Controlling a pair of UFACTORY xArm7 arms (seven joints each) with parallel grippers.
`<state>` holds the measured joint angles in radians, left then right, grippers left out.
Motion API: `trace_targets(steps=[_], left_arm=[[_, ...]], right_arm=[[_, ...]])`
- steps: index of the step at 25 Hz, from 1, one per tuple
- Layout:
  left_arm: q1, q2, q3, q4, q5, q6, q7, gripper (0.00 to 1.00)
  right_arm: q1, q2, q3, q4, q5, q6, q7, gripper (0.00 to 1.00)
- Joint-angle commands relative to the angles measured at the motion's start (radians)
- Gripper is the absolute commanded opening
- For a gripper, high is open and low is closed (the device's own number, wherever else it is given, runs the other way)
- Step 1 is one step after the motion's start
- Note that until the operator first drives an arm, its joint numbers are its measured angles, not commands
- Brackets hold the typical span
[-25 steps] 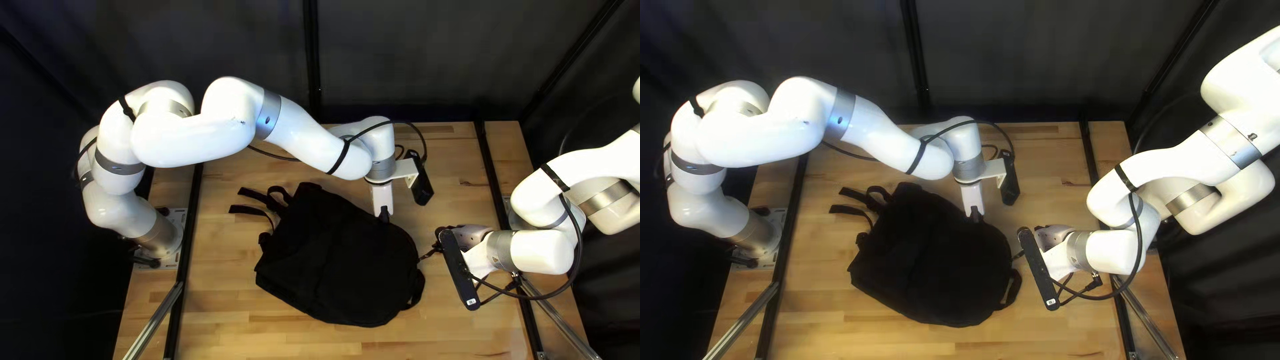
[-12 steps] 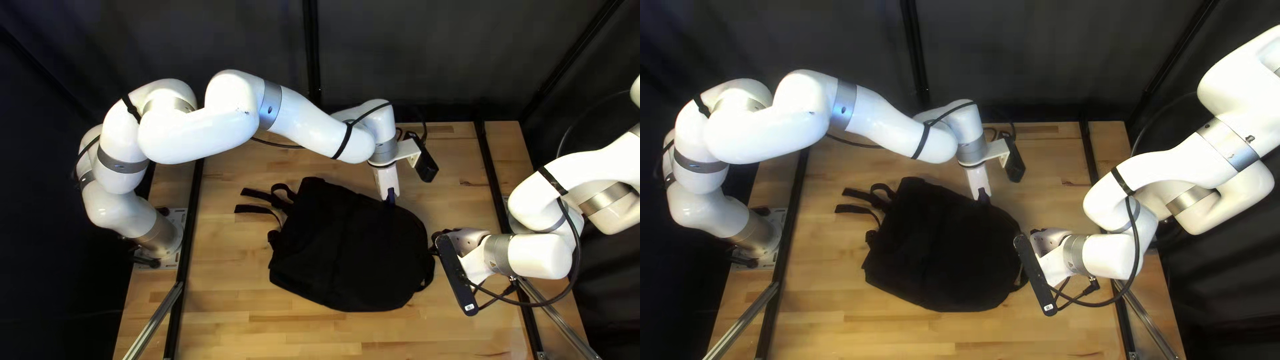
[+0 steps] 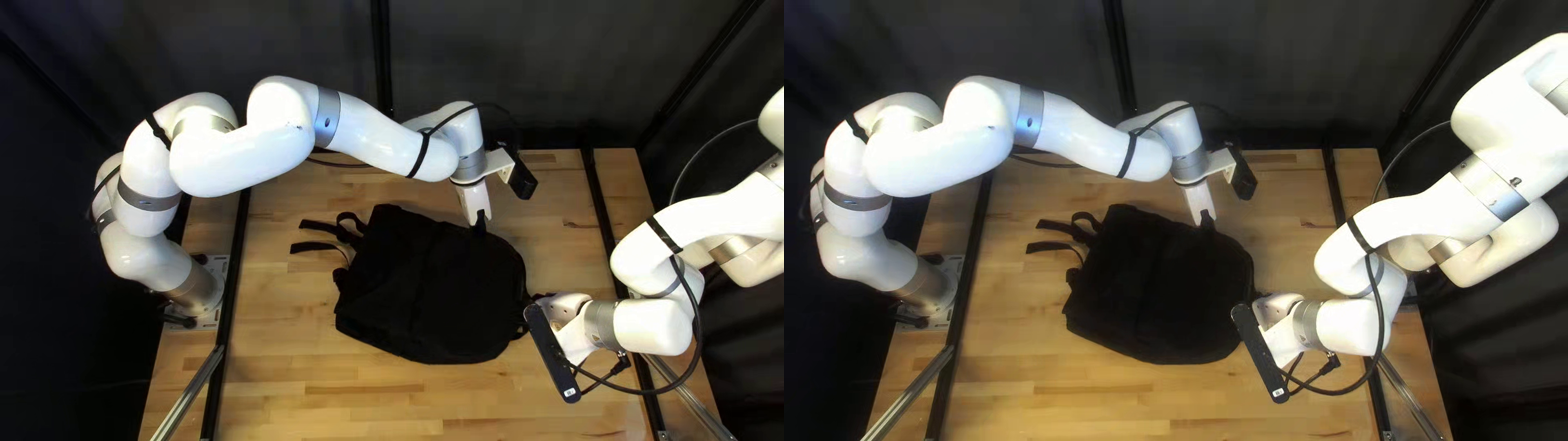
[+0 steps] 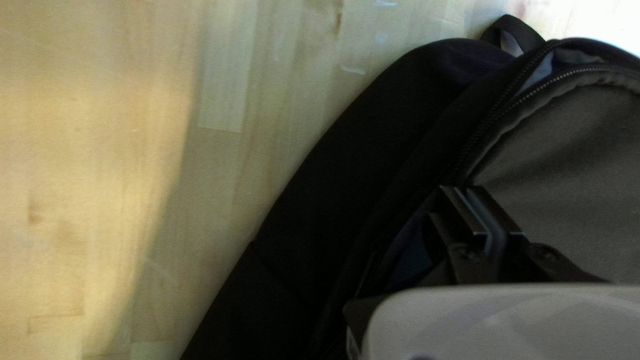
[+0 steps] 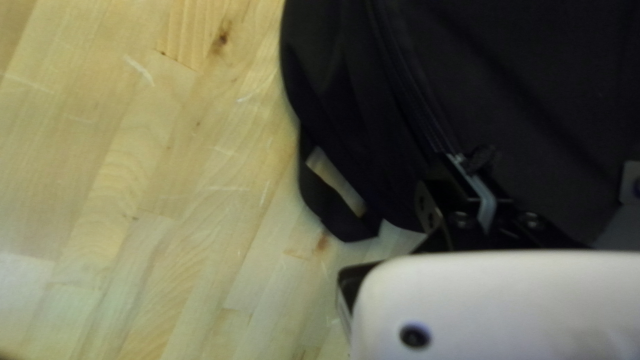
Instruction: Remove a lunch box from a kids backpack
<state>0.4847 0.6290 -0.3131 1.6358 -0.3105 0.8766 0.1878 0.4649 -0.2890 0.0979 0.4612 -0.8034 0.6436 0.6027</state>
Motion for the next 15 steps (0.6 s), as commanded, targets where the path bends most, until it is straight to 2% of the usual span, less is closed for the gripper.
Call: trace_targets(steps=[1, 15], left_arm=[[0.003, -0.004, 0.008, 0.019, 0.008, 0.02, -0.009, 0.0], [0.015, -0.005, 0.022, 0.03, 0.007, 0.017, -0.023, 0.0]], right_arm=[[-0.003, 0.019, -0.006, 0.018, -0.001, -0.013, -0.011, 0.0], [-0.023, 0.114, -0.033, 0.081, -0.018, -0.082, -0.044, 0.0]])
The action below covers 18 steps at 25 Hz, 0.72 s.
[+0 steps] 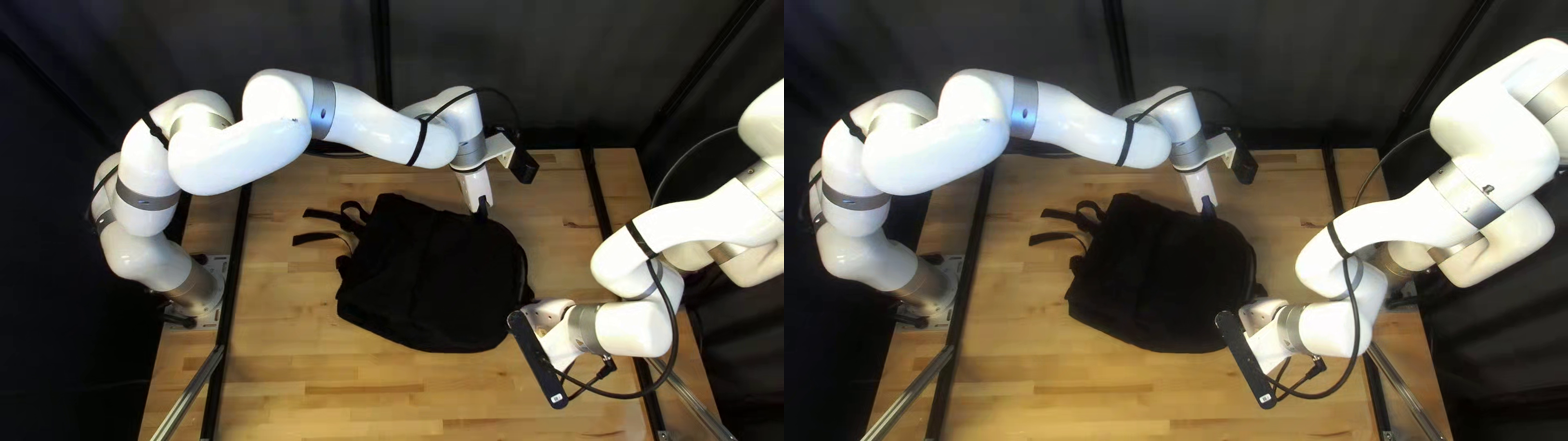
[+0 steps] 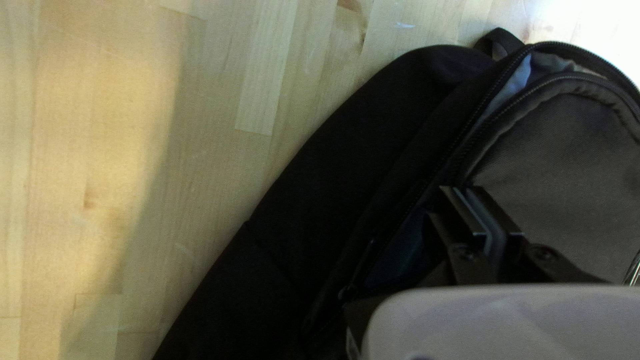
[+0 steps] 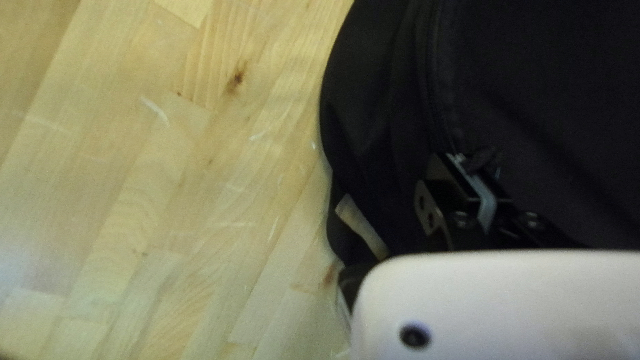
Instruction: Remove a lunch box from a kids backpack
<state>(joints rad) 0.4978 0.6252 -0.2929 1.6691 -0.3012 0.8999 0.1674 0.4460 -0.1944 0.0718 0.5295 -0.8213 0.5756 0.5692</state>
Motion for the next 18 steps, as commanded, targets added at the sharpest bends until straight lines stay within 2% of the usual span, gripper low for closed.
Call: trace_targets(steps=[1, 18], left_arm=[[0.003, -0.005, 0.002, -0.007, -0.004, -0.009, -0.004, 0.0], [0.001, -0.03, 0.011, -0.047, -0.003, -0.034, -0.024, 0.0]], right_arm=[[-0.004, 0.023, -0.008, 0.018, 0.002, -0.015, -0.016, 0.0], [-0.002, 0.06, -0.02, 0.052, 0.018, -0.042, -0.094, 0.0]])
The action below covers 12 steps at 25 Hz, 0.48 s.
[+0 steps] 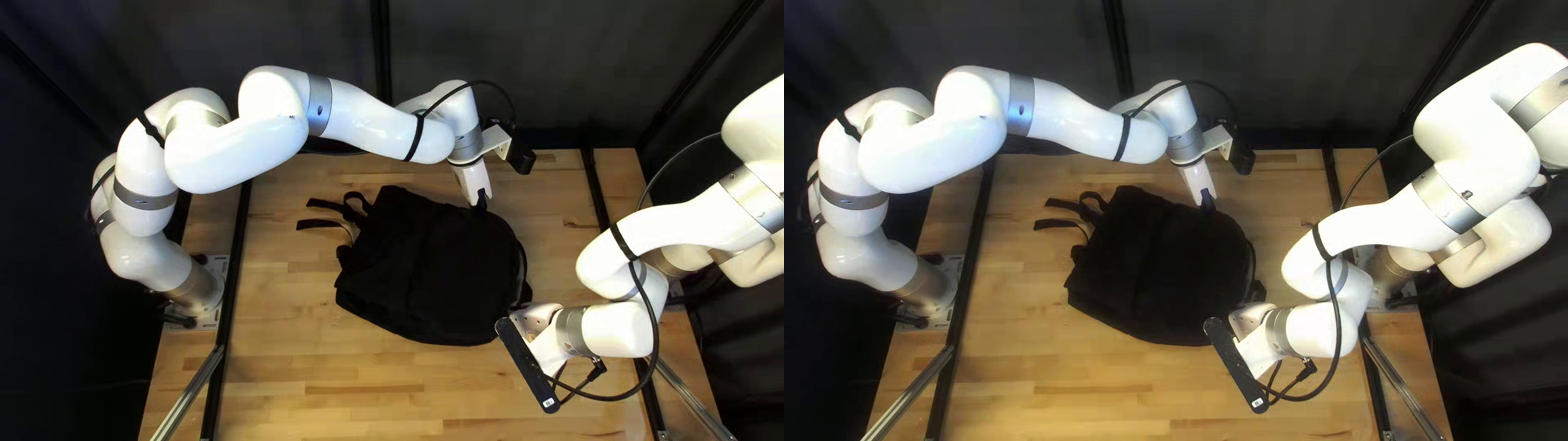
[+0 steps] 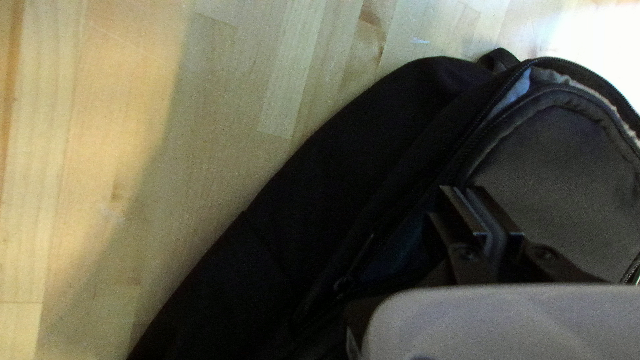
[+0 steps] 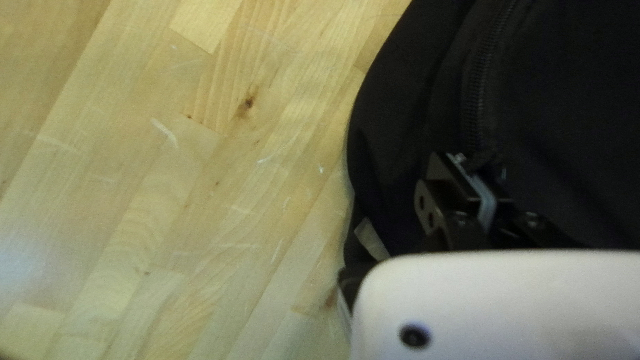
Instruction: Remove a lunch box from a kids backpack
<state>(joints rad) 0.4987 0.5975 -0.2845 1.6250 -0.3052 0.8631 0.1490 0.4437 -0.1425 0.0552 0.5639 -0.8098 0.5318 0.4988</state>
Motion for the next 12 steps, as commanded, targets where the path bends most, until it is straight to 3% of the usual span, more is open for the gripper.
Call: trace_targets(steps=[1, 12], left_arm=[[-0.001, -0.001, 0.005, -0.001, 0.003, 0.007, -0.01, 0.0], [-0.007, 0.003, 0.01, 0.012, 0.01, 0.021, -0.028, 0.0]], right_arm=[[0.001, 0.014, -0.006, 0.033, 0.013, 0.005, -0.041, 0.0], [-0.017, 0.085, -0.038, 0.134, 0.045, -0.017, -0.201, 0.0]])
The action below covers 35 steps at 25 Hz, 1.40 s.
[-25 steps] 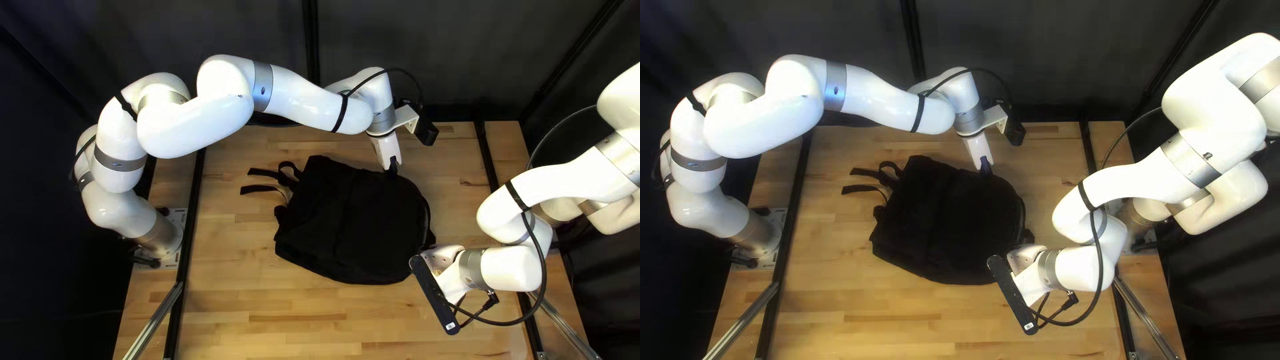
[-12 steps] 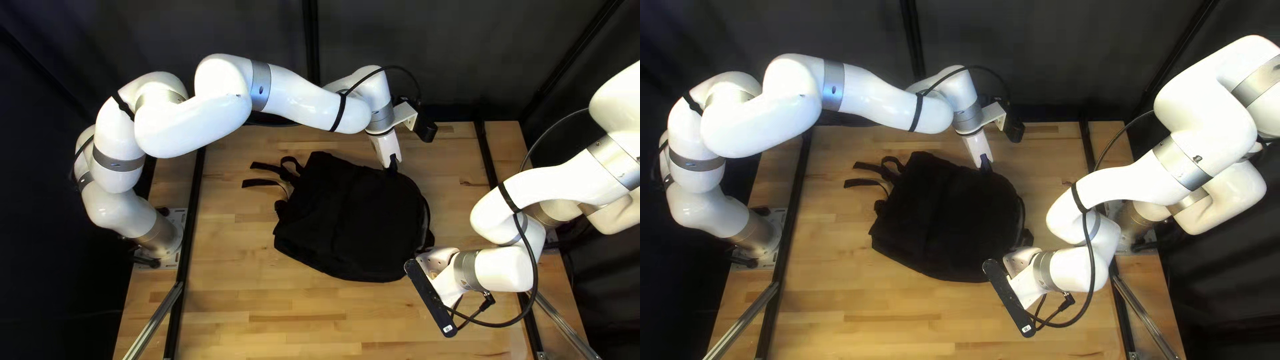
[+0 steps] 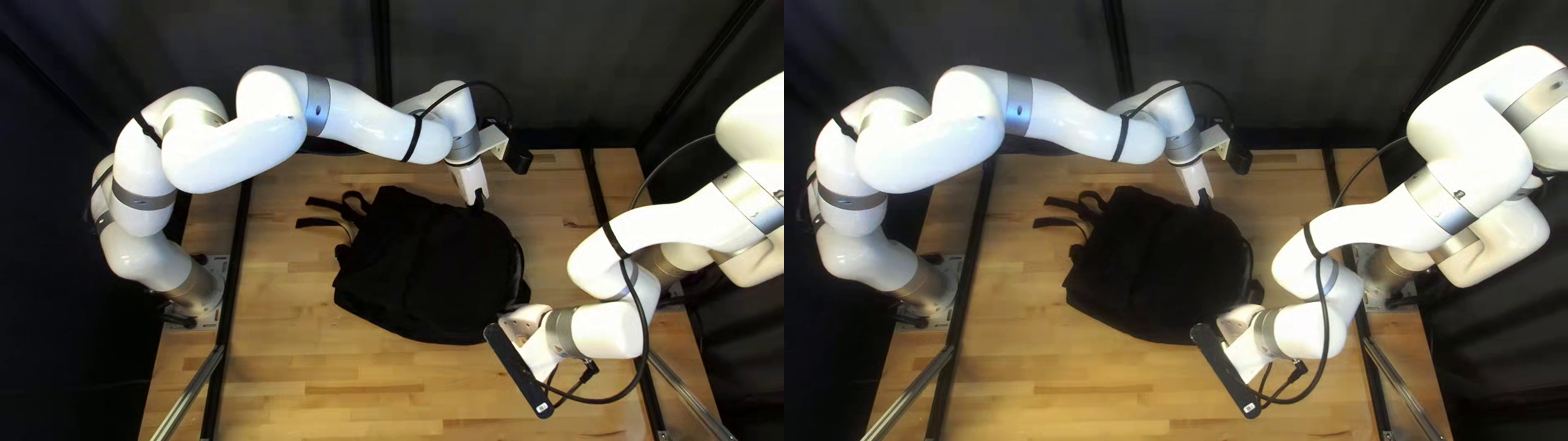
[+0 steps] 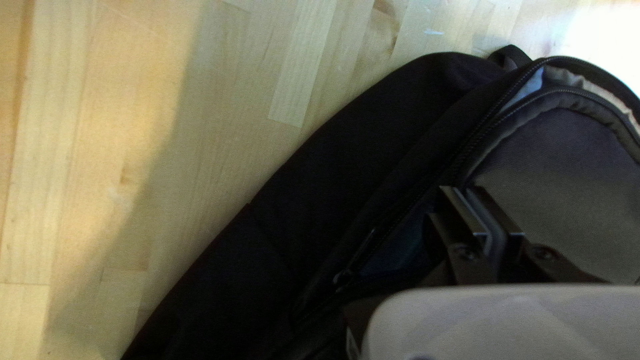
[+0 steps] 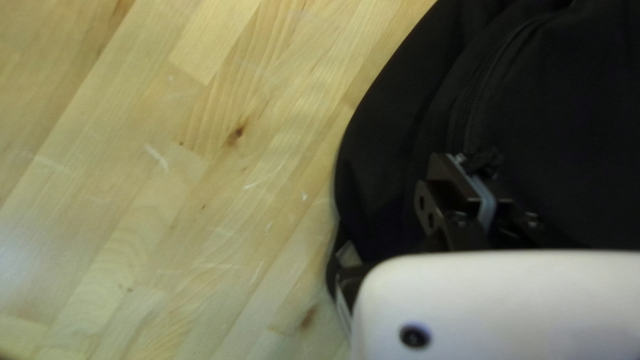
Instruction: Remove a lunch box from a kids backpack
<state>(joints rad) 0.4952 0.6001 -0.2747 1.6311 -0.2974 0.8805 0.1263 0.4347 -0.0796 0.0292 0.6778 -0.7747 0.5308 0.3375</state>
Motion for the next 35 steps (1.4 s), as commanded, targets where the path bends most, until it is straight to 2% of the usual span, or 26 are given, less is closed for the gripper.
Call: trace_targets(steps=[1, 6, 15, 16, 18, 22, 29, 30, 31, 33, 34, 35], left_arm=[[-0.006, 0.001, 0.001, 0.012, 0.005, 0.008, -0.008, 0.0], [-0.008, 0.005, 0.005, 0.026, 0.012, 0.023, -0.014, 0.0], [-0.01, 0.011, 0.017, 0.028, 0.02, 0.056, -0.041, 0.0], [-0.011, 0.011, 0.019, 0.028, 0.022, 0.06, -0.047, 0.0], [-0.015, 0.014, 0.023, 0.031, 0.025, 0.066, -0.059, 0.0], [-0.025, 0.025, 0.029, 0.045, 0.032, 0.072, -0.083, 0.0], [-0.036, 0.056, 0.034, 0.081, 0.036, 0.085, -0.108, 0.0], [-0.035, 0.054, 0.033, 0.08, 0.034, 0.084, -0.108, 0.0], [-0.035, 0.046, 0.032, 0.076, 0.032, 0.084, -0.111, 0.0], [-0.036, 0.041, 0.032, 0.077, 0.031, 0.087, -0.116, 0.0], [-0.037, 0.04, 0.032, 0.079, 0.031, 0.089, -0.119, 0.0], [-0.039, 0.04, 0.032, 0.082, 0.032, 0.092, -0.122, 0.0]], right_arm=[[-0.009, 0.027, -0.014, 0.027, 0.019, -0.018, -0.058, 0.0], [-0.006, 0.041, -0.015, 0.052, 0.056, -0.005, -0.117, 0.0], [-0.006, 0.041, -0.015, 0.052, 0.056, -0.005, -0.117, 0.0], [-0.006, 0.041, -0.015, 0.052, 0.056, -0.005, -0.117, 0.04], [-0.006, 0.041, -0.015, 0.052, 0.056, -0.005, -0.117, 0.04], [-0.006, 0.041, -0.015, 0.052, 0.056, -0.005, -0.117, 0.0], [-0.006, 0.041, -0.015, 0.052, 0.056, -0.005, -0.117, 0.02], [-0.006, 0.041, -0.015, 0.052, 0.056, -0.005, -0.117, 0.1], [-0.006, 0.041, -0.015, 0.052, 0.056, -0.005, -0.117, 0.26], [-0.006, 0.041, -0.015, 0.052, 0.056, -0.005, -0.117, 0.22], [-0.006, 0.041, -0.015, 0.052, 0.056, -0.005, -0.117, 0.06], [-0.006, 0.041, -0.015, 0.052, 0.056, -0.005, -0.117, 0.0]])
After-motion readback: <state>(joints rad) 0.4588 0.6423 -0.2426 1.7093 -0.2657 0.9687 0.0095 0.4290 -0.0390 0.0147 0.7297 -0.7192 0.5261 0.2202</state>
